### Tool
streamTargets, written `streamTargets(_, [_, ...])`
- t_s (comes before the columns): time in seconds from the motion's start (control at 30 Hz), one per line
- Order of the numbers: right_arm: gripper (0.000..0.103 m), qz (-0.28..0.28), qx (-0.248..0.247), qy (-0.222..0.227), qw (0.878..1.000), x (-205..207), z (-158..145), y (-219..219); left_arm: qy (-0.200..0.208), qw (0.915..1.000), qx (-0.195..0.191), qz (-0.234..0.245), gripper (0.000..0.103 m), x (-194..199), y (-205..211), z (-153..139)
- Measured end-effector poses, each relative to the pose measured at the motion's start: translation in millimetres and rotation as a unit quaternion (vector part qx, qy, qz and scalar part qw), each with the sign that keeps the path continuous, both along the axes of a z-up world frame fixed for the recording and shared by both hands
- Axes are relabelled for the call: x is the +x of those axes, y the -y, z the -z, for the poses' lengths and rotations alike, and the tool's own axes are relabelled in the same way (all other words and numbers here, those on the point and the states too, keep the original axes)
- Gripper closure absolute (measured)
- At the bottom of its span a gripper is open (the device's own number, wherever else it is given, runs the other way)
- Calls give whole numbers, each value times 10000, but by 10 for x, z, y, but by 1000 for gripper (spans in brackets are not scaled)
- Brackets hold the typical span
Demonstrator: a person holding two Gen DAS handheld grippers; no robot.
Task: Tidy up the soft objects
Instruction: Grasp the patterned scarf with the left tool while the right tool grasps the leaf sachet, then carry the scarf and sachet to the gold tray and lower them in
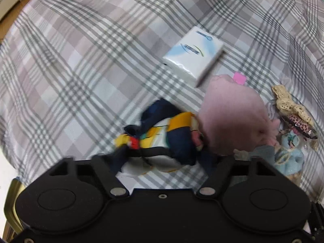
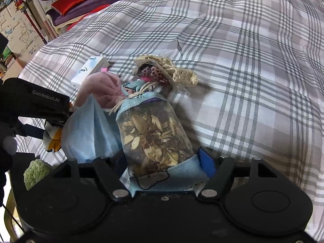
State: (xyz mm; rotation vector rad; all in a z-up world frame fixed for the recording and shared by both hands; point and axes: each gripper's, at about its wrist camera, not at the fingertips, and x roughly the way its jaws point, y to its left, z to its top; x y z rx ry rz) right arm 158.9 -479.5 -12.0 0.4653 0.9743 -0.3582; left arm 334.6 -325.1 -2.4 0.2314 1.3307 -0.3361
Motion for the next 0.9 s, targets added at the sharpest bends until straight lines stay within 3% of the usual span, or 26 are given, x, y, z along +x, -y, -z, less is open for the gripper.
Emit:
streamTargets(0.1, [52,-25,-25,96,9999,-35,-26,3,83,9998,-137,-73,50,-1,-77,-77])
streamTargets(0.23, [56,95,304,302,9990,-134,-73,132,87,9994,-305,-113,52,-42,-167,-205])
streamTargets(0.5, [57,751,370,791,9933,-489,-313,421,252,9982,-549,31,53,-284,-290,-569])
streamTargets(0.9, [56,1038,-131,717,9919,-1137,-823,539,281,9905,-1155,689,53,-1070,-301,-1101])
